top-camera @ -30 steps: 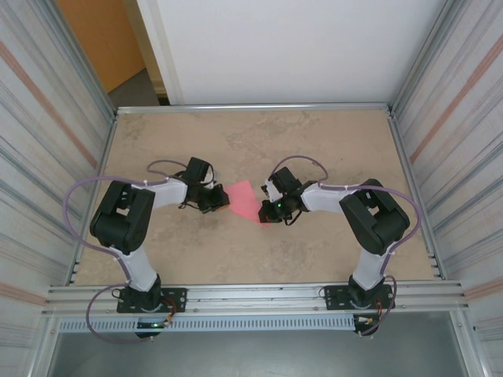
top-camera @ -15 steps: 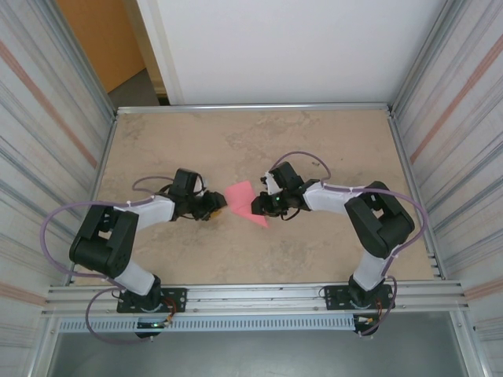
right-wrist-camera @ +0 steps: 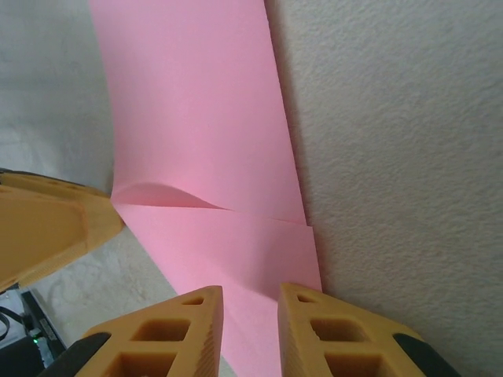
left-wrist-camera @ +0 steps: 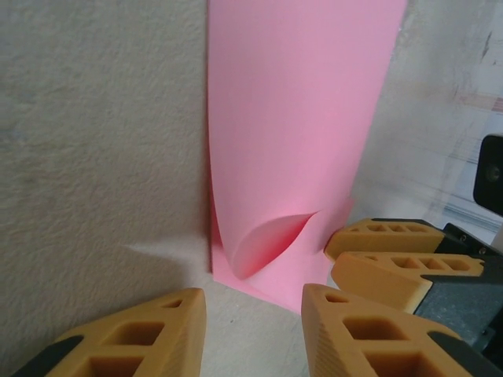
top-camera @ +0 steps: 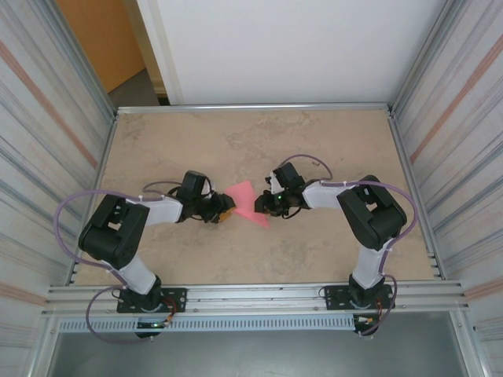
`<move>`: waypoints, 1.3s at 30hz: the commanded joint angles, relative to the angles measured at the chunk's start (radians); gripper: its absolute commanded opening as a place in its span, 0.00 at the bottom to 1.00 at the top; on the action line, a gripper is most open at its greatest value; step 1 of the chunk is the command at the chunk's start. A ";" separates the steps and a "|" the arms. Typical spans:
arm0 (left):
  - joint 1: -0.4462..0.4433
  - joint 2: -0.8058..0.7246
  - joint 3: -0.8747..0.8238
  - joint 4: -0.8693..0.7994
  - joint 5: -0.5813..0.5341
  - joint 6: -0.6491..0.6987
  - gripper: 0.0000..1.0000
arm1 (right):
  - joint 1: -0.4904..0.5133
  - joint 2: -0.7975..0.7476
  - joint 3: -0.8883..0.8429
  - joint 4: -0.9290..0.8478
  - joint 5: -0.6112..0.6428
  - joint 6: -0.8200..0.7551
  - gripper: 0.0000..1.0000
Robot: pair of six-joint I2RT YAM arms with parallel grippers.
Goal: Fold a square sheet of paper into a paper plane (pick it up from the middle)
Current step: Third fold the triangle at the center of the table.
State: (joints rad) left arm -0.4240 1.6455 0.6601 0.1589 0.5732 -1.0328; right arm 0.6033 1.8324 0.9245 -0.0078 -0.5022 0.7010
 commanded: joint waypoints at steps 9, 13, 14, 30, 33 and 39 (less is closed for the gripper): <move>-0.010 0.040 0.051 0.013 0.012 -0.027 0.28 | -0.010 0.028 -0.031 0.011 -0.025 0.024 0.23; -0.012 0.054 0.067 0.011 0.021 -0.028 0.28 | -0.014 0.025 -0.035 0.013 -0.026 0.020 0.23; -0.011 0.056 0.070 0.008 0.020 -0.027 0.28 | -0.017 0.024 -0.035 0.013 -0.026 0.021 0.23; -0.012 0.111 0.108 0.009 0.094 -0.037 0.24 | -0.027 0.012 -0.030 0.014 -0.031 -0.006 0.23; -0.012 0.110 0.114 -0.004 0.087 -0.032 0.15 | -0.025 -0.008 -0.024 0.013 -0.025 -0.031 0.26; -0.012 0.098 0.122 -0.020 0.076 -0.038 0.04 | 0.008 -0.101 0.023 -0.080 0.097 -0.162 0.40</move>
State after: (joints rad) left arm -0.4278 1.7508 0.7559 0.1680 0.6392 -1.0718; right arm 0.5968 1.7935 0.9104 -0.0193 -0.4877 0.6277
